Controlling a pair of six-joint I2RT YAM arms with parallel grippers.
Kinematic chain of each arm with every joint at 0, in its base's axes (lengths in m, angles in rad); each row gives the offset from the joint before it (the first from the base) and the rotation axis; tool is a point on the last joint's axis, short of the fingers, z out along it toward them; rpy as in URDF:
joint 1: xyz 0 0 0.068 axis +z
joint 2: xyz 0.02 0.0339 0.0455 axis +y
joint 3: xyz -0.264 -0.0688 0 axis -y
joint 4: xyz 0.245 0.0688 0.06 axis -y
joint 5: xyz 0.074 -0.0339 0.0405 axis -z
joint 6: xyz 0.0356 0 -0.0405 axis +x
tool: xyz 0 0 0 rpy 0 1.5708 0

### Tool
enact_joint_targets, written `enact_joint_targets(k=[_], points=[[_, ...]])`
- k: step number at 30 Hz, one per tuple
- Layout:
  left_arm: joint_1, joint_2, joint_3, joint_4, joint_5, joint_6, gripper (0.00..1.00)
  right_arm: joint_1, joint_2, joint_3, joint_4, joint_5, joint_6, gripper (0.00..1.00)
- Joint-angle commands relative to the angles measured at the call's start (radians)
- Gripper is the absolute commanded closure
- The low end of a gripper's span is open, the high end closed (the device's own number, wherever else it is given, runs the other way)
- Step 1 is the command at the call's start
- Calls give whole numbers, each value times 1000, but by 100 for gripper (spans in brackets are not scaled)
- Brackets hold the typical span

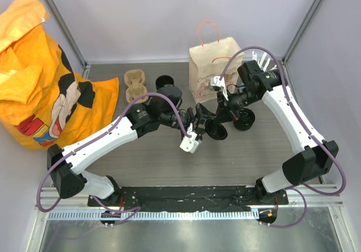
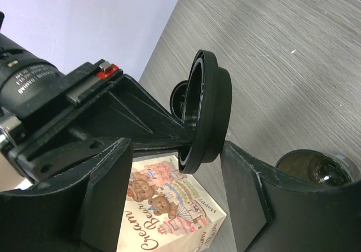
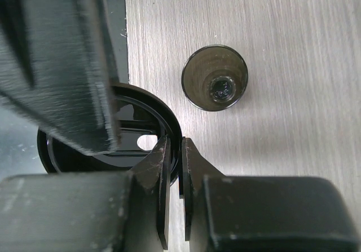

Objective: Pack the takeout coffee

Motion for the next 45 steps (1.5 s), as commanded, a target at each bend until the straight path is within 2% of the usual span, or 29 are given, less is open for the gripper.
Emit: enact_joint_targets(k=[1, 8, 11, 17, 28, 29, 31, 33, 34, 38, 41, 45], points=[[-7, -6, 10, 55, 18, -33, 32, 4, -52, 3, -134, -62, -87, 89], [-15, -25, -18, 55, 32, -50, 32, 4, -69, 0, -154, -97, -166, 89], [-18, -23, -19, 55, 33, -54, 39, 4, -66, 0, -154, -108, -172, 90], [-27, -20, -15, 58, 32, -64, 59, 4, -63, 5, -154, -109, -180, 90], [-38, -19, -18, 56, 16, -71, 89, 3, -59, 30, -155, -96, -172, 90], [-40, -20, -18, 58, 13, -74, 95, 0, -59, 34, -155, -93, -166, 85], [-40, -22, -22, 56, 4, -82, 99, -8, -59, 52, -149, -88, -160, 79], [-40, -25, -25, 56, -8, -91, 100, -28, -60, 66, -135, -86, -132, 70], [-40, -25, -25, 56, -11, -105, 100, -36, -63, 77, -131, -83, -127, 63], [-40, -25, -27, 58, -37, -143, 100, -82, -83, 91, -71, -73, -72, 46], [-40, -20, -21, 61, -96, -206, 100, -120, -105, 85, -1, -39, 3, 39], [-40, 7, 54, -8, -218, -327, 100, -197, -134, 86, 70, -2, 79, 36]])
